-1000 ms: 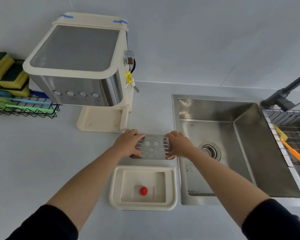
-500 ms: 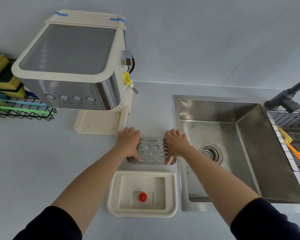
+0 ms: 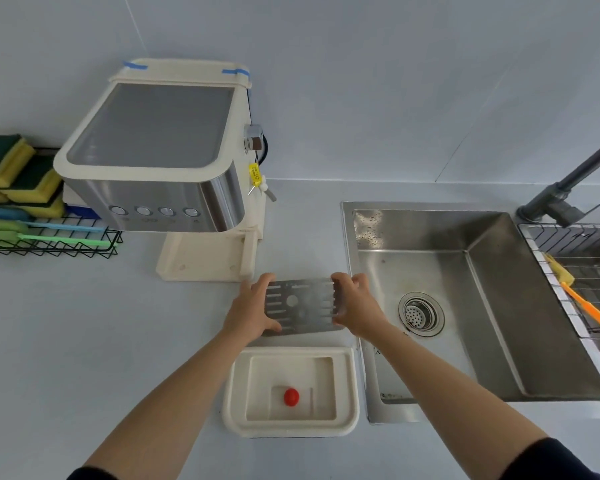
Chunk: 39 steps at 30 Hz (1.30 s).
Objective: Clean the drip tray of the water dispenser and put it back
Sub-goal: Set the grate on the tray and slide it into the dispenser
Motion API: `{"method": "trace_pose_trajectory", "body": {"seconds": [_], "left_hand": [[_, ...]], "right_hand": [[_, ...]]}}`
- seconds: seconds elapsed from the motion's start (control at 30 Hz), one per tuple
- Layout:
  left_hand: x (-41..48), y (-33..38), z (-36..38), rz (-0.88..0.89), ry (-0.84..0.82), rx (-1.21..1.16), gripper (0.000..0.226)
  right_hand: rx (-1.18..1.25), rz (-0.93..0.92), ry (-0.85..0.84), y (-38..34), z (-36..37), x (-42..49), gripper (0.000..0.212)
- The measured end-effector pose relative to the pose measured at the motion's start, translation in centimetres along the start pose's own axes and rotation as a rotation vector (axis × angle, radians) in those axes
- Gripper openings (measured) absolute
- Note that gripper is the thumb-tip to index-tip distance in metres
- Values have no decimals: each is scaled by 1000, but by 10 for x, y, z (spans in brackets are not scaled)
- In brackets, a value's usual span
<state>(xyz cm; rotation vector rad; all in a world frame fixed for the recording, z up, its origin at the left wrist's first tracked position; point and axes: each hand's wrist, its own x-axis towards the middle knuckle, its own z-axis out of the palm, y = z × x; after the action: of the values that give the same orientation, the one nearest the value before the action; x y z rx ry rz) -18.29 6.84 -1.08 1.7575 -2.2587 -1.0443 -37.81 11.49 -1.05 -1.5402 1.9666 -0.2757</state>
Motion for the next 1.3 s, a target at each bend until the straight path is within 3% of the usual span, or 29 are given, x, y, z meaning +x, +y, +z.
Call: {"method": "trace_pose_trajectory", "body": {"seconds": [0.2,0.37,0.53,0.67,0.87,1.3], "left_hand": [[-18,-2,-11,-36,41,-225,106],[-43,3,-22,0,4,-213,99],[-75,-2,-19,6,-71,-106,90],[-96,-12,-12,-31,-127,99,91],[-105,-18,-6,-27,-144,346,77],[-105,-29,-6,-31,-123,293,77]], "right_hand": [[332,48,88,-4,-4,-18,64],[440,62,163,-5,-11,-43,56],[401,96,74,-2,2,-75,58],[330,88,37,-1,16,-95,55],[260,52,28,-7,28,-105,50],[77,44,7,-4,34,-105,55]]}}
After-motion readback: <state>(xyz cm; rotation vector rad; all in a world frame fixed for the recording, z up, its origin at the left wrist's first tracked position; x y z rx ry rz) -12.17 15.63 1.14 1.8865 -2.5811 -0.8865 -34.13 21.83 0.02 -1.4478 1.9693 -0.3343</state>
